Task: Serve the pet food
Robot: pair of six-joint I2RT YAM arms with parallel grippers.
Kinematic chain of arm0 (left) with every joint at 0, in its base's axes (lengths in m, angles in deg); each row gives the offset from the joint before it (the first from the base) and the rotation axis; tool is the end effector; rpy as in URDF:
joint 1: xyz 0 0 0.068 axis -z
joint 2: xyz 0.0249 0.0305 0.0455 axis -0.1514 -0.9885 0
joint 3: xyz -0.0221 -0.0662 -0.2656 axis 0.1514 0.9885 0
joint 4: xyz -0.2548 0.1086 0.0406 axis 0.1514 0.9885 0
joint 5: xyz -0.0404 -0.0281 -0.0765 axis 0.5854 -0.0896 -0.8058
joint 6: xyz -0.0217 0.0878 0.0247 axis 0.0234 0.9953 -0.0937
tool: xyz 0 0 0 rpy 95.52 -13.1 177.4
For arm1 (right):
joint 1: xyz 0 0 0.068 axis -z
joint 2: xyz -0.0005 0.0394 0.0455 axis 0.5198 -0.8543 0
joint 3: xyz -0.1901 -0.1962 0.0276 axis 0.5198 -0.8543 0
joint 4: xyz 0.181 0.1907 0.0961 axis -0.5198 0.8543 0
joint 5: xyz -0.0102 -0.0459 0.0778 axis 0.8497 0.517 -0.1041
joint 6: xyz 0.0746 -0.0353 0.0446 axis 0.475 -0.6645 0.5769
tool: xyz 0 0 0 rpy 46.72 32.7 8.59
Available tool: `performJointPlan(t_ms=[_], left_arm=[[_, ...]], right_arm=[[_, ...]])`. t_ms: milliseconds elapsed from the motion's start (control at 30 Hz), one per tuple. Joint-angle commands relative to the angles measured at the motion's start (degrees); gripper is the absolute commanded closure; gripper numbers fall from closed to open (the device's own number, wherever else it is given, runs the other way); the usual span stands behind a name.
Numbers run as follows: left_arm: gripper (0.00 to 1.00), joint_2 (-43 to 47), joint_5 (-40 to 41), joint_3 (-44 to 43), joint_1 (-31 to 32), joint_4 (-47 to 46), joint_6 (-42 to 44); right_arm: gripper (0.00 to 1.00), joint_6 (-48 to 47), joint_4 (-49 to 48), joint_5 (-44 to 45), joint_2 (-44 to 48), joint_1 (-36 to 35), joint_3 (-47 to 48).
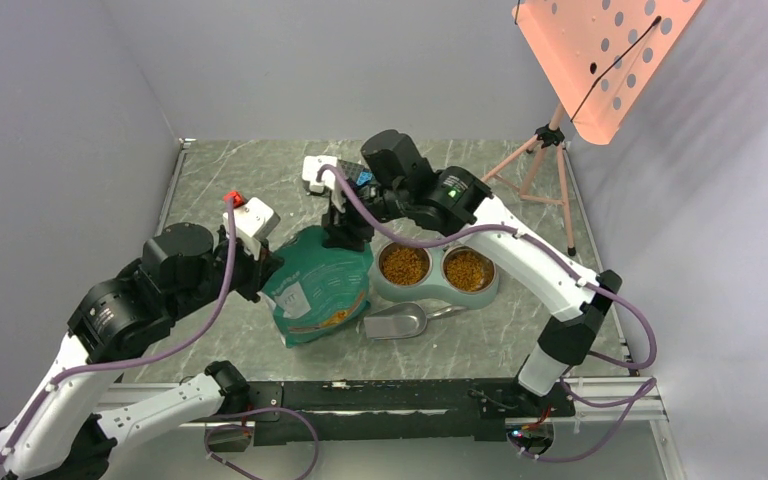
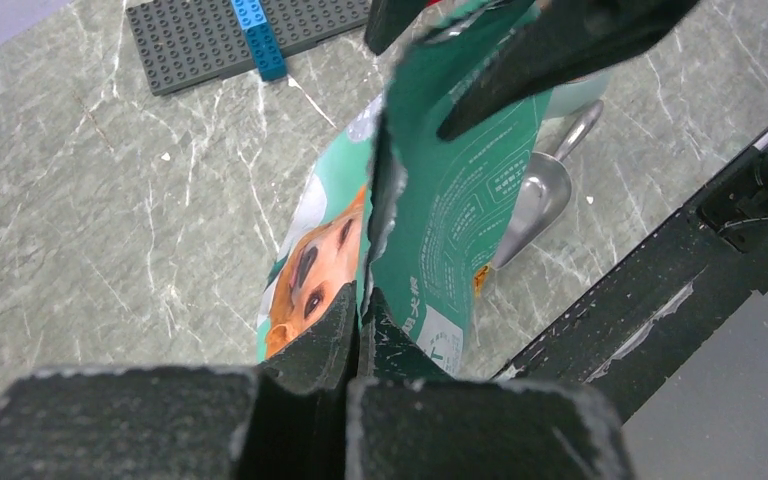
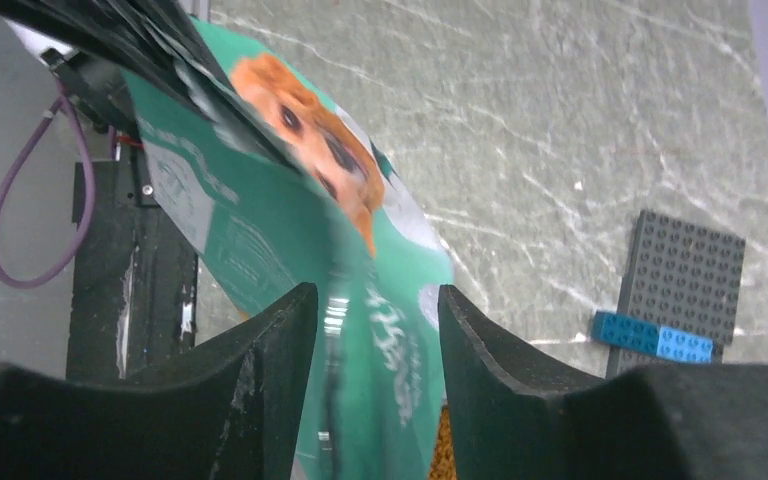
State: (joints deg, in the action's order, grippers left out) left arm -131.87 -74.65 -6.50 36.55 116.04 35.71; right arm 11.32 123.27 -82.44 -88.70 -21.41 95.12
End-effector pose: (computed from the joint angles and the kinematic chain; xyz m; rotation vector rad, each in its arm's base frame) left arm 0.1204 -0.1084 0.4278 0.6309 1.9349 -0.4506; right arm 0.2156 0.3487 0.4217 -1.5549 1.5304 0.8232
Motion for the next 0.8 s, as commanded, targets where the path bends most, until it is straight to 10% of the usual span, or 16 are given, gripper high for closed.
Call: performJointPlan(t_ms=[0,133,267,367,533,633,767], left_arm=[[1.00,1.62,-3.05,-0.34,0.01,-3.78,-0.28],[1.00,2.06,-3.14,-0.13,-0.04,-4.47,-0.73],[0.71,2.78,1.70,-0.63,0.00,-0.30,-2.50],[0.69,4.12,3.76,0.47,0.01,1.75,-3.04],[1.00,5.45,5.75,1.68,-0.01,1.58,-2.46],[1.00,5.94,3.96,1.66,-0.01,-0.60,-0.49],[1.00,6.84,-0.33,2.13,0.01,-4.03,1.74]], right_arm=[[0.47,-1.95,1.45,4.87,-3.44,-5.14,7.40],[0.55,-2.85,2.75,6.29,-6.51,-6.71,11.80],[1.00,-3.93,2.46,11.50,-5.55,-6.24,10.58],[1.00,-4.64,2.28,11.48,-2.93,-4.84,7.67],[1.00,-5.62,3.57,10.44,-0.93,-3.49,5.52],[1.00,-5.66,4.22,9.91,-0.48,-3.42,5.03],[0.57,-5.08,4.16,7.11,-2.20,-4.57,7.11]])
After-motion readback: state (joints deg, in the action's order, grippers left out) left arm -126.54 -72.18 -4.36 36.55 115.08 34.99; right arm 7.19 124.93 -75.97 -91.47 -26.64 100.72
